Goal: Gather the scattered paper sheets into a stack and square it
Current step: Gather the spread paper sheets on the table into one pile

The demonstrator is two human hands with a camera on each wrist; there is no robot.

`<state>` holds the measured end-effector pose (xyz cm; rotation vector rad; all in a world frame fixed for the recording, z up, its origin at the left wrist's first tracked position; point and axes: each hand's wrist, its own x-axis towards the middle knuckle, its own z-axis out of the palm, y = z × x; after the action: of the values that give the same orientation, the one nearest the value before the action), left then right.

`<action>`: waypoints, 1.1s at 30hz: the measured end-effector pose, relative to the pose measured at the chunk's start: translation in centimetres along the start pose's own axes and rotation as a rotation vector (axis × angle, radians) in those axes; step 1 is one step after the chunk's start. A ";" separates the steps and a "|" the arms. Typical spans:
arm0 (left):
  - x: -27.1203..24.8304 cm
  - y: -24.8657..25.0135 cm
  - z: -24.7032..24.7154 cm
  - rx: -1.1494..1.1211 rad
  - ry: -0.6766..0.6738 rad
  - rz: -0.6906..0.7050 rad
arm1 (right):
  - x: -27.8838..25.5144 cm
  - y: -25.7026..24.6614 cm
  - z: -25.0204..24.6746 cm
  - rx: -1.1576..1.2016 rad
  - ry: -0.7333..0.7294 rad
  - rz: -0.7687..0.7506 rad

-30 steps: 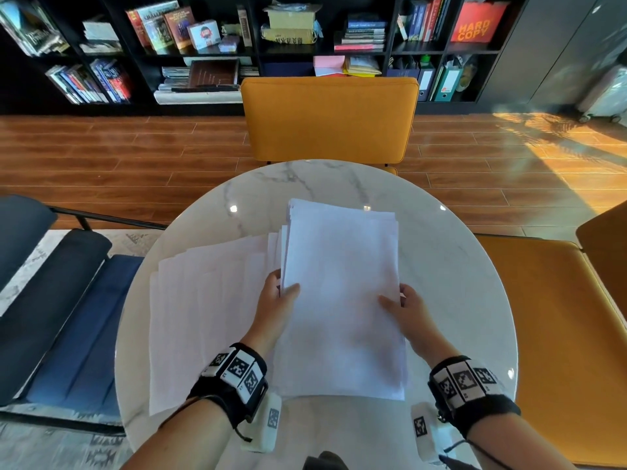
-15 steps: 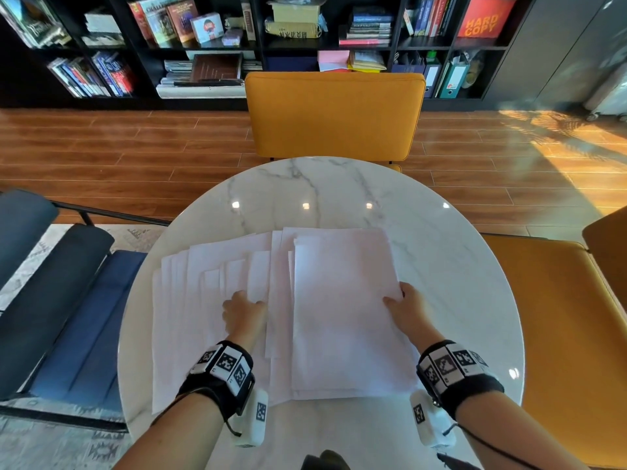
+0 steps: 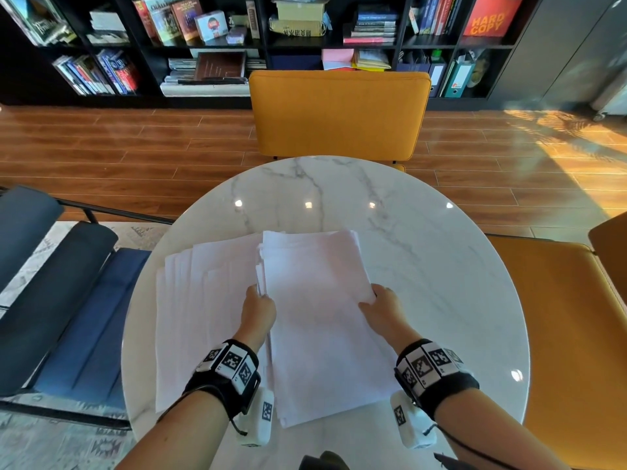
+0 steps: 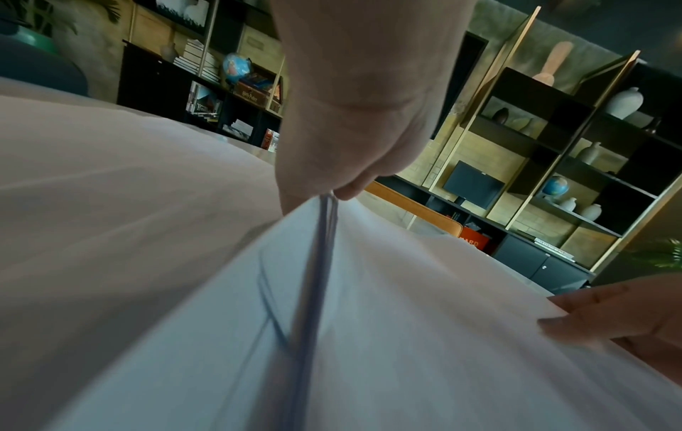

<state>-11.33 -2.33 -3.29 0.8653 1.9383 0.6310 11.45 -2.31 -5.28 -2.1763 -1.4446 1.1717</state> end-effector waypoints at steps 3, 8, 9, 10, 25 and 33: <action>-0.2 -0.1 0.1 -0.049 -0.002 0.009 | -0.5 -0.4 0.4 0.053 -0.053 -0.009; -0.9 -0.1 -0.4 -0.133 -0.042 0.099 | -1.8 -0.9 -0.3 0.182 -0.083 -0.034; -1.1 -0.1 -0.6 -0.144 -0.051 0.128 | -1.9 -0.8 -0.4 0.194 -0.089 -0.038; -1.3 -0.1 -0.6 -0.156 -0.054 0.150 | -2.0 -0.7 -0.4 0.200 -0.089 -0.043; -2.4 -0.5 -2.0 -0.270 -0.228 0.122 | -3.5 1.2 -1.4 0.591 -0.015 0.068; -3.4 -1.6 -3.0 -0.118 -0.266 0.120 | -4.6 0.0 -0.3 0.405 -0.058 0.024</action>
<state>-13.29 -6.22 -1.22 0.9451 1.6049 0.6587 10.93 -6.19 -2.93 -1.8970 -1.0863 1.4047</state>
